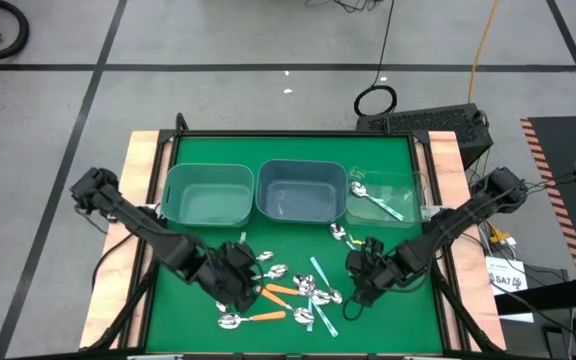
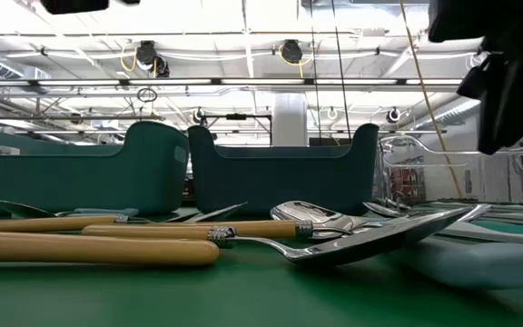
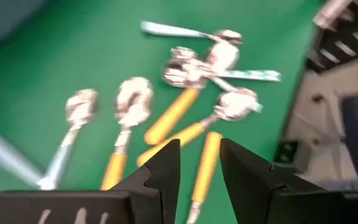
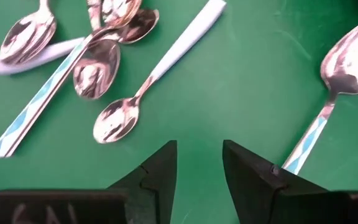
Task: Sort silverware by color (type)
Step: Put the orange spoon into the blue bin
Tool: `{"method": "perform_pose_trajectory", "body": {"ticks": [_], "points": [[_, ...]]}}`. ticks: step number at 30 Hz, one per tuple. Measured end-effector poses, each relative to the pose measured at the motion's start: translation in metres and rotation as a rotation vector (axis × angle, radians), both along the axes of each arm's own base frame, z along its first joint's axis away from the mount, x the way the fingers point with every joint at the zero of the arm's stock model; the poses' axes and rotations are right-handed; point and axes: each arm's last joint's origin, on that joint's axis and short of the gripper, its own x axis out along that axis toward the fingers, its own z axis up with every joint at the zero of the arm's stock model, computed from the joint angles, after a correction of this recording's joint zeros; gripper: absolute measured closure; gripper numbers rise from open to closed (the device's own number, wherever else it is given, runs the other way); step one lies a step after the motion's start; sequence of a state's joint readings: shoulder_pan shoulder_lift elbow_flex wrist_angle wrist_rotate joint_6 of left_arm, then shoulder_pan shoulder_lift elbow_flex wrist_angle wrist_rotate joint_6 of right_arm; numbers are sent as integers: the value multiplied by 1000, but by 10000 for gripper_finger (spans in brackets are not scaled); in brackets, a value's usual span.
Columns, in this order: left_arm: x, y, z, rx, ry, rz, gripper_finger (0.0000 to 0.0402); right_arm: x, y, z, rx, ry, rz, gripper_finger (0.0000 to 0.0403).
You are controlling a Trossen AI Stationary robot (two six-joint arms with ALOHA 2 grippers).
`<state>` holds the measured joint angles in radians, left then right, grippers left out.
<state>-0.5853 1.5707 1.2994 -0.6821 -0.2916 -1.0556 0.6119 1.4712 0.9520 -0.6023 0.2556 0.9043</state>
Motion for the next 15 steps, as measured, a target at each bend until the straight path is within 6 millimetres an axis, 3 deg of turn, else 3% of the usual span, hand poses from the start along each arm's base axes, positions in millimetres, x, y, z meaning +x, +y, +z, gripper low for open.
{"method": "perform_pose_trajectory", "body": {"ticks": [8, 15], "points": [[15, -10, -27, -24, 93, -87, 282, -6, 5, 4, 83, 36, 55, 279], [21, -2, -46, -13, 217, -69, 282, -13, 1, 21, 142, 4, 71, 279]]}}
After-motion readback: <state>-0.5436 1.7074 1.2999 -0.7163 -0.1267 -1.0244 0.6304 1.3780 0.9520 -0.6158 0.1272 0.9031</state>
